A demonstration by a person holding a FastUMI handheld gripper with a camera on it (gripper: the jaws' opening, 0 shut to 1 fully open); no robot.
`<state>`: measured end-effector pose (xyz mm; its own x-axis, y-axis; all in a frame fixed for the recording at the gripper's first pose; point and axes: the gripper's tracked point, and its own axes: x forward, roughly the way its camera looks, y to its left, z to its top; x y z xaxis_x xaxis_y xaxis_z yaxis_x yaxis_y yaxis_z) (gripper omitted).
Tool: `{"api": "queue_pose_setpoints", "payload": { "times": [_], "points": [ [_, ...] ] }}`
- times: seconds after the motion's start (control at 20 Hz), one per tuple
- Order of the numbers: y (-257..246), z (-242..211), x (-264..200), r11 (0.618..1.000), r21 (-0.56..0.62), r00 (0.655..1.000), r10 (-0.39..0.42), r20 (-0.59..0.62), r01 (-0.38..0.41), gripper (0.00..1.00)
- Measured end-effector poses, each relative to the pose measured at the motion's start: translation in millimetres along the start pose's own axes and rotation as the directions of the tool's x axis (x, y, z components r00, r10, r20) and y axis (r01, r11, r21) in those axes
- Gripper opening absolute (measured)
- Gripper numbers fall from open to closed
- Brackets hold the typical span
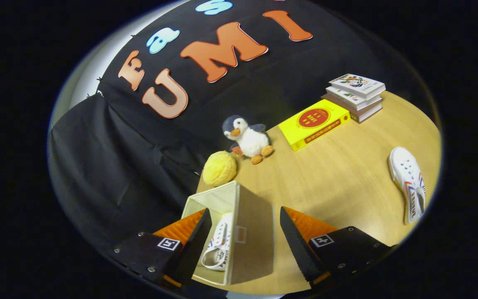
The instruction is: Open the storage box then place both shoes into the box .Put the left shoe in first, then the right shoe, with the right side of both shoes facing outward in a uniform manner.
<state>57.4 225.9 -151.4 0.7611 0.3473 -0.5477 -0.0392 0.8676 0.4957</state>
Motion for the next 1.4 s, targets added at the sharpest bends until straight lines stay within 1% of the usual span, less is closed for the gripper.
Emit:
{"api": "queue_pose_setpoints", "payload": {
  "times": [0.15, 0.35, 0.55, 0.75, 0.9, 1.1, 1.2, 1.3, 1.35, 1.4],
  "points": [
    [-62.4, 12.7, -12.1, 0.995, -0.018, 0.995, -0.094, 0.017, 0.094, 0.98],
    [-143.9, 24.7, -25.1, 0.978, -0.017, 0.978, -0.206, 0.028, 0.206, 0.98],
    [-217.6, 27.3, -39.3, 0.947, -0.005, 0.947, -0.32, 0.021, 0.32, 0.98],
    [-272.5, 17.9, -52.3, 0.913, -0.001, 0.913, -0.409, 0.006, 0.409, 0.99],
    [-302.0, 5.3, -58.3, 0.893, 0.0, 0.892, -0.451, -0.022, 0.451, 0.99],
    [-327.9, -11.3, -61.6, 0.873, -0.011, 0.872, -0.487, -0.058, 0.487, 0.99],
    [-335.8, -17.2, -61.9, 0.865, -0.043, 0.863, -0.501, -0.067, 0.499, 0.96],
    [-337.1, -23.0, -58.6, 0.866, -0.078, 0.863, -0.499, -0.08, 0.494, 0.91],
    [-338.1, -25.7, -55.7, 0.865, -0.096, 0.862, -0.499, -0.087, 0.492, 0.87],
    [-339.1, -28.6, -53.5, 0.864, -0.113, 0.86, -0.501, -0.095, 0.491, 0.85]
  ]
}}
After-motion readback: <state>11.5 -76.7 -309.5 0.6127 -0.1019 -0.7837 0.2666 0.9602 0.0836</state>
